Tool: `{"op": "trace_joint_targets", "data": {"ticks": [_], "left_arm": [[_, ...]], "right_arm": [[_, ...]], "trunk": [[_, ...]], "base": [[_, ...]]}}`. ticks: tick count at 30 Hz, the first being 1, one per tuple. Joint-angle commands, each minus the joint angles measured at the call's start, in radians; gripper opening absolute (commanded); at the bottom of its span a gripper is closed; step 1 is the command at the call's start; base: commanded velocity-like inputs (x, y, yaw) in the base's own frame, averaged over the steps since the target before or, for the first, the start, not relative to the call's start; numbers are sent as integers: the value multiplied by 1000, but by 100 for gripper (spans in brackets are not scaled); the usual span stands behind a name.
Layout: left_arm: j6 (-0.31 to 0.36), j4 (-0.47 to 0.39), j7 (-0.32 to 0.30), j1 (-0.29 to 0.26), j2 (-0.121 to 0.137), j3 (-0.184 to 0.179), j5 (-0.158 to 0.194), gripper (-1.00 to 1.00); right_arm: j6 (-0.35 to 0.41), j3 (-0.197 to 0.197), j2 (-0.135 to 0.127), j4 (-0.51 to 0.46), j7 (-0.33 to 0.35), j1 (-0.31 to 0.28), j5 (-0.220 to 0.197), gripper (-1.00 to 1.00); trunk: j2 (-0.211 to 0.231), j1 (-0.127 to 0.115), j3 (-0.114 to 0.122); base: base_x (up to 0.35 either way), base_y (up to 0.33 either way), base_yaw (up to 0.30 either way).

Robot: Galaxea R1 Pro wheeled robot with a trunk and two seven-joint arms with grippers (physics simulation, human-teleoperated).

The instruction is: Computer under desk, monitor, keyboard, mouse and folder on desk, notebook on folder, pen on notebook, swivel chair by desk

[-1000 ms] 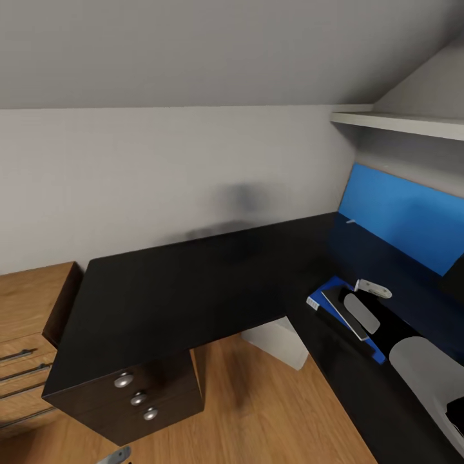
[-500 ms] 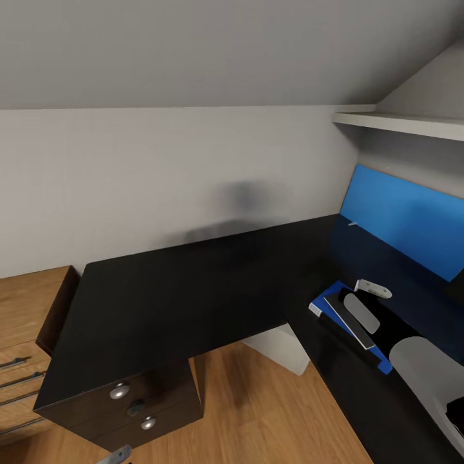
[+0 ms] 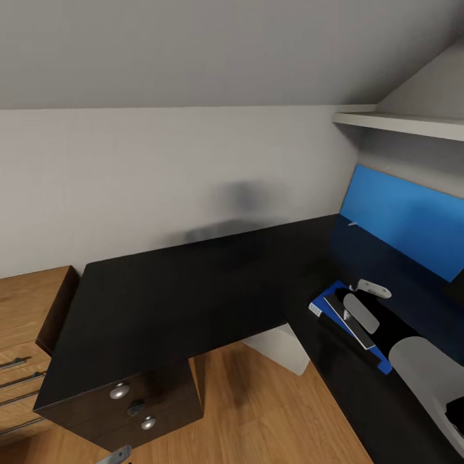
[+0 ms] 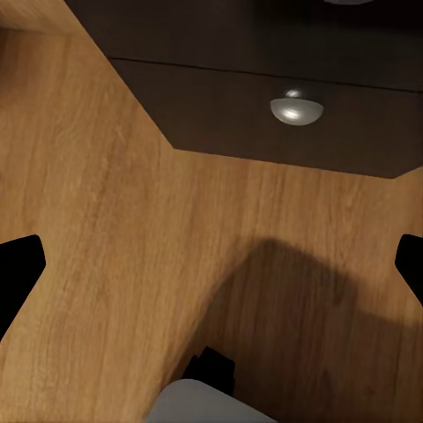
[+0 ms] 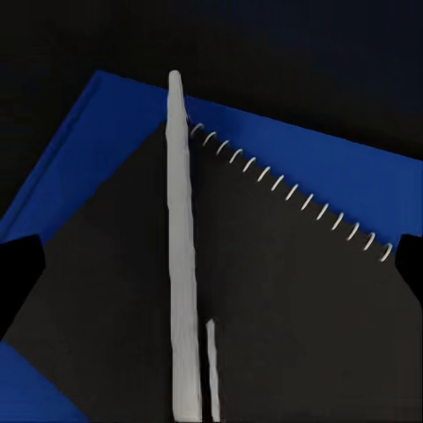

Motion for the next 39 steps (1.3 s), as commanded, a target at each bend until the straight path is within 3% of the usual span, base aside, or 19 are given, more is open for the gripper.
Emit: {"op": "trace_joint_targets", "data": {"ticks": [1,14,28,30,36,39], "left_arm": [[5,-2,2,0,-1,1,7,100],[5,-2,2,0,-1,1,8,100],[6,-1,2,0,1,1,9,100],[7,-1,2,0,1,1,9,100],[6,14,1,0,1,1,9,100],[6,15,1,0,1,1,9,100]], "right_arm": [[5,7,-1,-2,-7,-1,-4,100],[5,9,5,-24,-8,0,-4,100],[6,20,3,-192,-26,2,-5,100],[7,33,3,-245,-55,16,-5,100],[8,140,9,-390,-184,54,-10,100],[8,165,43,-425,-213,65,-12,100]], "trunk": [[-1,0,-1],[-1,0,-1],[-1,0,-1],[-1,0,-1],[-1,0,-1],[-1,0,-1]], "base": [[0,0,0],[0,0,0],[0,0,0],[0,0,0],[-34,0,0],[-236,0,0]]}}
